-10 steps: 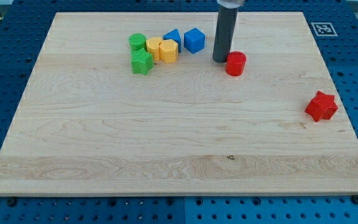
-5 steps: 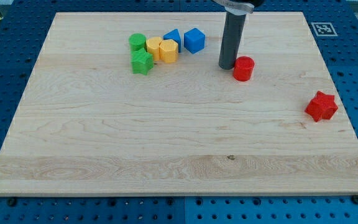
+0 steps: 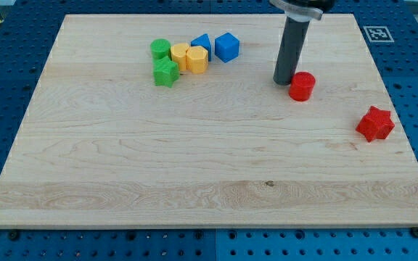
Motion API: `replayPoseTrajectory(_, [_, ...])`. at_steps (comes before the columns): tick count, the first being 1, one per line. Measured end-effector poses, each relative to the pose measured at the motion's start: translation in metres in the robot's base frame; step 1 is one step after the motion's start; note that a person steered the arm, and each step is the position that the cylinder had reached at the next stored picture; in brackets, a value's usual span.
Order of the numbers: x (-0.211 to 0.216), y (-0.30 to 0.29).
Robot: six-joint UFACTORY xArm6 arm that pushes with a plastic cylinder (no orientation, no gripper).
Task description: Push the red circle to the top of the red star
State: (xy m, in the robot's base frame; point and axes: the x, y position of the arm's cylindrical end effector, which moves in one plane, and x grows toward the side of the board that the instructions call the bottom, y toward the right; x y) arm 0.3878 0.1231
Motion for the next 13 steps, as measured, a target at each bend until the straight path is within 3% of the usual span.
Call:
replayPoseTrajectory(10, [0.032,0.028])
replayPoseTrajectory(13, [0.032,0.072])
